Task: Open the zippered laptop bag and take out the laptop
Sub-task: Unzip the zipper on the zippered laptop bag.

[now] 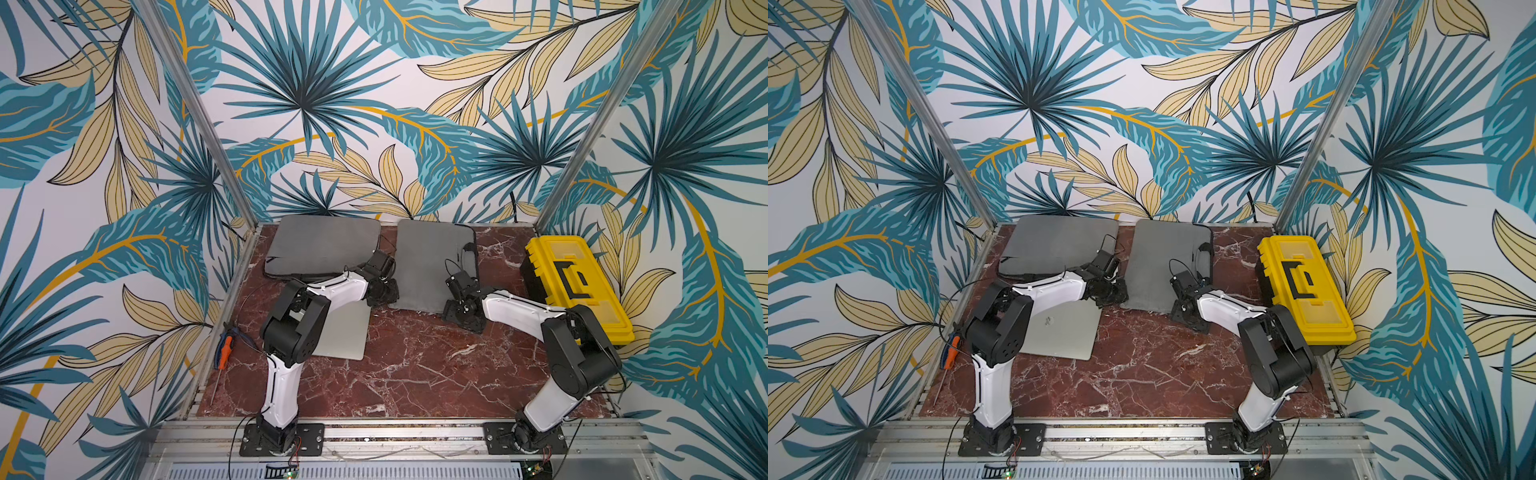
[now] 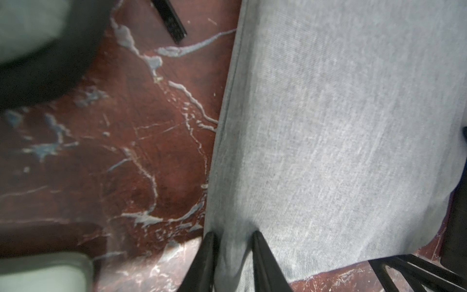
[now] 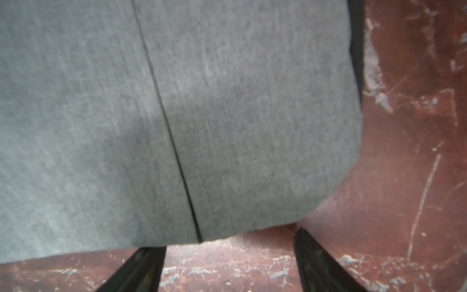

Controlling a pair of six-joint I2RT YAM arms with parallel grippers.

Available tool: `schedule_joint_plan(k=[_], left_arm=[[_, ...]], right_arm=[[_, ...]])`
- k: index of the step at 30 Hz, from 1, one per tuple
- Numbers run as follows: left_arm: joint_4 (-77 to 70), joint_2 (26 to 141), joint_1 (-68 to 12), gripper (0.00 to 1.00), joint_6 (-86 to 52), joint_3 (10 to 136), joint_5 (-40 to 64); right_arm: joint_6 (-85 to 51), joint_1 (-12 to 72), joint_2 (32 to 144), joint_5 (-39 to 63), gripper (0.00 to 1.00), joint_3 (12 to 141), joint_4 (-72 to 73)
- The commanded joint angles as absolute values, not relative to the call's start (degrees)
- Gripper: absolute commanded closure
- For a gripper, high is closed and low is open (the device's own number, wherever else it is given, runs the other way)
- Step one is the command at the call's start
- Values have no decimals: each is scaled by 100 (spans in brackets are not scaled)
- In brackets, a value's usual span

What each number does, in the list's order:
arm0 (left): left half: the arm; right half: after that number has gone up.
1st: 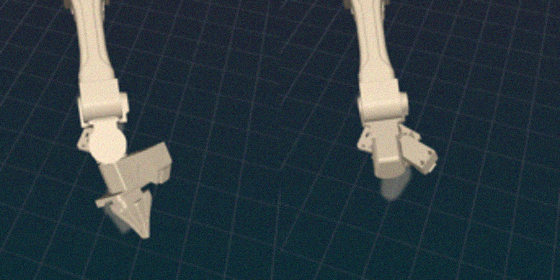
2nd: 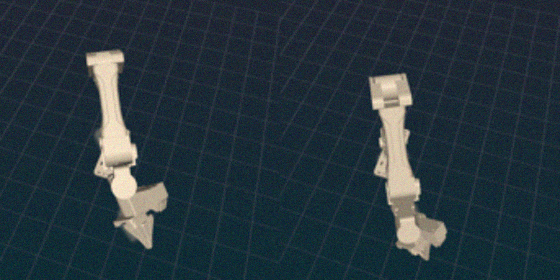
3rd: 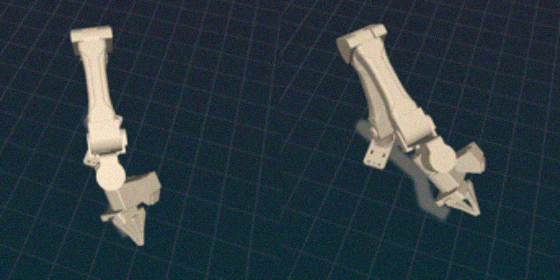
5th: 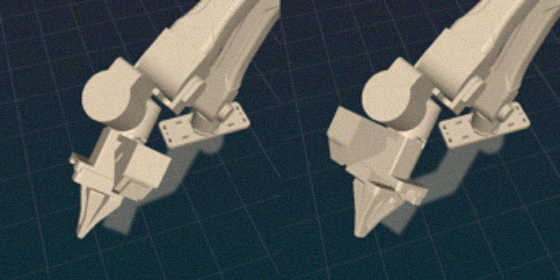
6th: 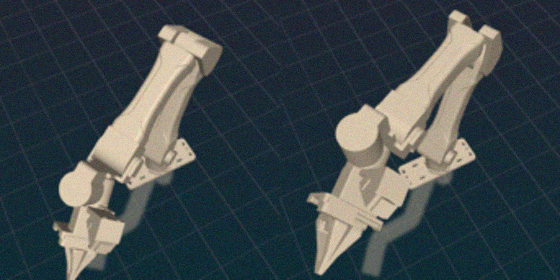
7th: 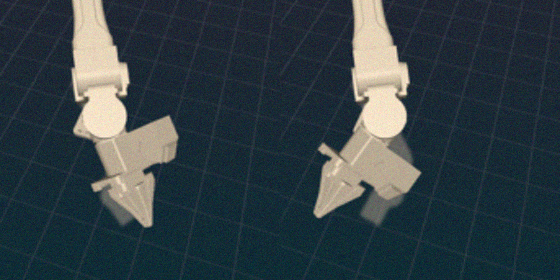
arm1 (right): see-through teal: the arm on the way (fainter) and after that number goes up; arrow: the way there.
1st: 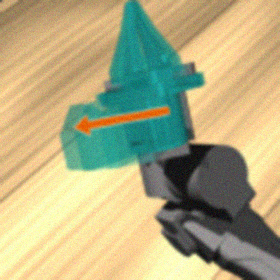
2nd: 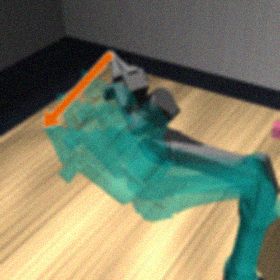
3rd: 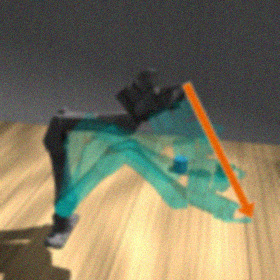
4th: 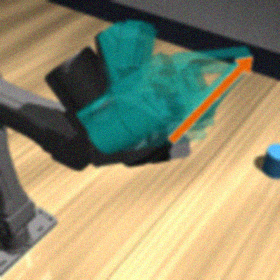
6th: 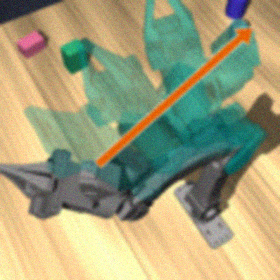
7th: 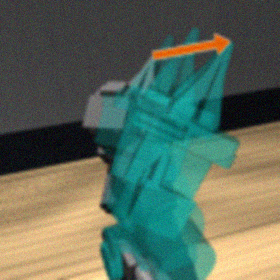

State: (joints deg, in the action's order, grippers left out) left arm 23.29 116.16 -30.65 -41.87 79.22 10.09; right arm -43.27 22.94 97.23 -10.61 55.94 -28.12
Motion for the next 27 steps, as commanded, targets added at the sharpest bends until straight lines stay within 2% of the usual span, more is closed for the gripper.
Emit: schedule_joint_plan(k=[1,10,17,23,27], left_arm=[[2395,11698,-3041,74,-4219,7928,867],[2353,11686,-3041,74,-4277,7864,879],[2353,11730,-3032,77,-4320,7833,876],[2355,11707,-3015,78,-4331,7806,877],[2355,11651,-2997,78,-4327,7756,879]], right_arm=[[-4431,2228,9854,-1347,31,5625,-2717],[-4397,2225,9976,-1306,49,5538,-2735],[-4259,2200,9993,-1472,72,5528,-2769],[-4233,2163,9943,-1502,81,5511,-2760],[-4321,2137,9903,-1493,96,5503,-2836]])
